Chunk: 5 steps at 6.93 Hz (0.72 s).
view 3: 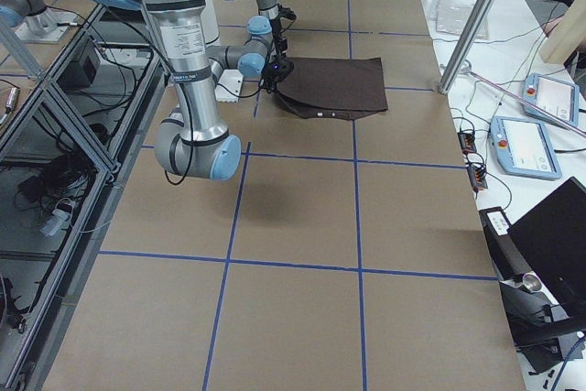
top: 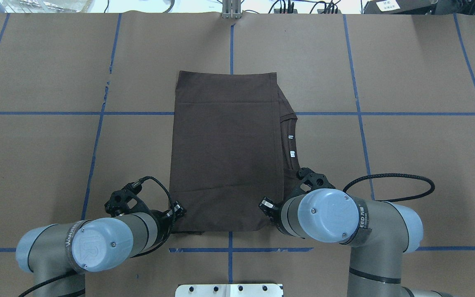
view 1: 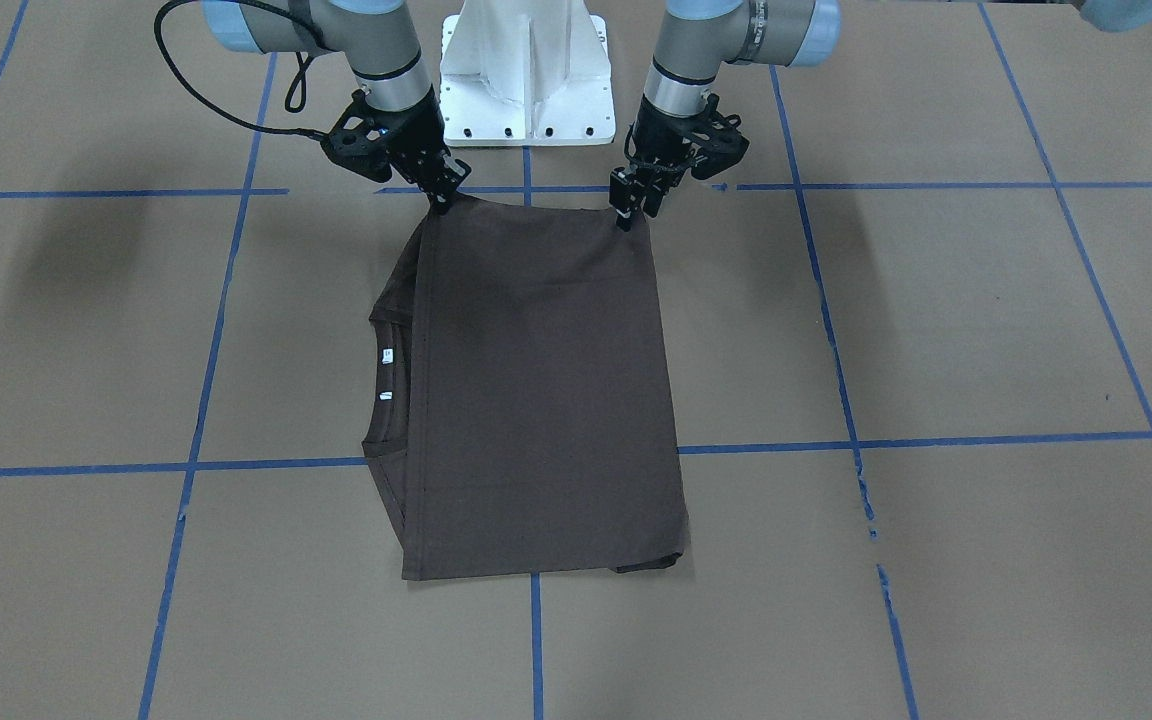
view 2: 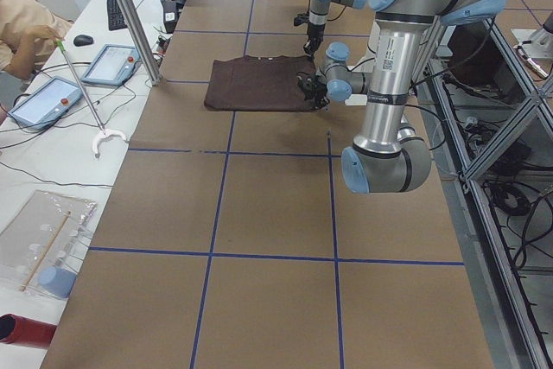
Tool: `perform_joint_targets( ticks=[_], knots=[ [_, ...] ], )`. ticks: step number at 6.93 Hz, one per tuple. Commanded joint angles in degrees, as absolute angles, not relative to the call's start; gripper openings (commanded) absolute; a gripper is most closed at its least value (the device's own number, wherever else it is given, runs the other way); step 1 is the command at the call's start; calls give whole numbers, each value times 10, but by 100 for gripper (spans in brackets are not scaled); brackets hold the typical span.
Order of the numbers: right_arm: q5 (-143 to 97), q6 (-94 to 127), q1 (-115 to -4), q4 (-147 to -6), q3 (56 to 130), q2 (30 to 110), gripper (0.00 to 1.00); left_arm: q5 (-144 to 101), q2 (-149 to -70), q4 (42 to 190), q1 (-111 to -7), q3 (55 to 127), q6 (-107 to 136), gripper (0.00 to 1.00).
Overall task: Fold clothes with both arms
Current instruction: 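Move the left gripper to the shirt edge nearest the robot and grasp it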
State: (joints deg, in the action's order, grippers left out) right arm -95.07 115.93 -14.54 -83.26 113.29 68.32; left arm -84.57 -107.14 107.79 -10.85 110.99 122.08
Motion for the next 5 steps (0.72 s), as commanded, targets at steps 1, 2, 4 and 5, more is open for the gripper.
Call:
perform_joint_targets(
  ticks=[1,2,4,5],
  knots=[
    [-951,1158,-145,-832,1133,684,0,-846,-1072,1063,-98,1110,1221,56],
    [-951,1158,-145,-832,1133,684,0,-846,-1072,1063,-97,1109,1221,43],
    [-951,1158,-145,-832,1132,684,0,-847,-1072,1063,-97,1109,1222,1],
    [-951,1158,-145,-832,1132,684,0,-847,-1072,1063,-96,1109,1222,0]
  ],
)
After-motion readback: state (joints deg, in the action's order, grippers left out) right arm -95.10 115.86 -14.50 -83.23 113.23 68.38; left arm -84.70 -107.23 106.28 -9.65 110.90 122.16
